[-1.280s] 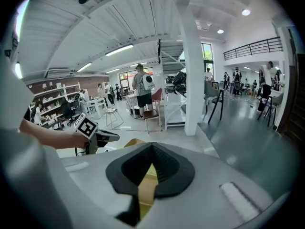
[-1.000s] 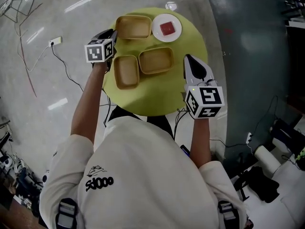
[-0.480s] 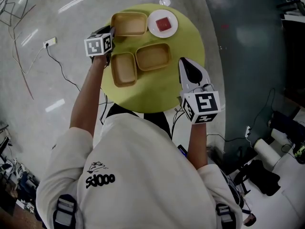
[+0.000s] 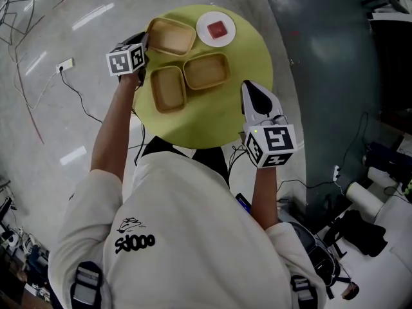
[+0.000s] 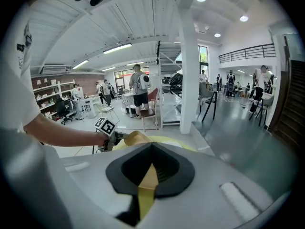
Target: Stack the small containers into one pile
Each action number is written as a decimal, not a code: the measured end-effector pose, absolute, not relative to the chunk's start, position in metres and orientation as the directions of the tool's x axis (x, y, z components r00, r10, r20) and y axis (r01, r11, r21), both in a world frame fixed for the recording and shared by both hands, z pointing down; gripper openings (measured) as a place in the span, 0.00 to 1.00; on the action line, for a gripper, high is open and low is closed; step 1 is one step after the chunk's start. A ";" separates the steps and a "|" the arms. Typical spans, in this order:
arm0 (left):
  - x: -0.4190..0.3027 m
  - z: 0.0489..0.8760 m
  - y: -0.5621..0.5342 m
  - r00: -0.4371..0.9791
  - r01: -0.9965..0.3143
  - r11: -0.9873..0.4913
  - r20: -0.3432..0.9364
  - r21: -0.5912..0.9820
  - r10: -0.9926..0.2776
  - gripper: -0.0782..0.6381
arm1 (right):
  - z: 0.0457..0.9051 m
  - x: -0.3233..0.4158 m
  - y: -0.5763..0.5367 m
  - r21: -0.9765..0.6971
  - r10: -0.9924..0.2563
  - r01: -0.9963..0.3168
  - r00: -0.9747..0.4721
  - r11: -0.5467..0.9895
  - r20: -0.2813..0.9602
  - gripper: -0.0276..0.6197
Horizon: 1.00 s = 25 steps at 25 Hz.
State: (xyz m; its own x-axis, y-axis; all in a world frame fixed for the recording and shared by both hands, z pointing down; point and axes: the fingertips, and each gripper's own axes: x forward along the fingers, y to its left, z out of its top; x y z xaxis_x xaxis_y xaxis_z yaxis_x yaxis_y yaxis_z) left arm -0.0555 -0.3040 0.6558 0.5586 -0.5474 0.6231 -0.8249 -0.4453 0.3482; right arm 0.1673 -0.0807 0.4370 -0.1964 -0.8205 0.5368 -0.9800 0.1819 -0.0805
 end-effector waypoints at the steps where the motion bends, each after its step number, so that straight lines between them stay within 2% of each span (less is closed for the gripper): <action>1: -0.057 0.651 -0.304 0.571 -0.818 -0.450 0.611 0.360 -0.549 0.14 | 0.437 0.167 -0.076 -0.083 -0.824 -0.982 -0.187 0.170 0.535 0.06; 7: -0.062 0.618 -0.290 0.695 -0.710 -0.567 0.544 0.418 -0.470 0.14 | 0.433 0.154 -0.056 -0.085 -0.854 -0.989 -0.150 0.124 0.498 0.06; 12: -0.057 0.611 -0.245 0.803 -0.513 -0.729 0.553 0.453 -0.222 0.14 | 0.427 0.142 -0.043 -0.079 -0.870 -0.992 -0.126 0.101 0.477 0.06; 17: -0.053 0.618 -0.203 0.793 -0.355 -0.826 0.608 0.439 -0.018 0.14 | 0.425 0.137 -0.036 -0.082 -0.871 -0.993 -0.117 0.088 0.477 0.06; 25: -0.039 0.632 -0.164 0.711 -0.160 -0.932 0.693 0.324 0.119 0.14 | 0.427 0.131 -0.037 -0.073 -0.867 -0.994 -0.110 0.085 0.486 0.06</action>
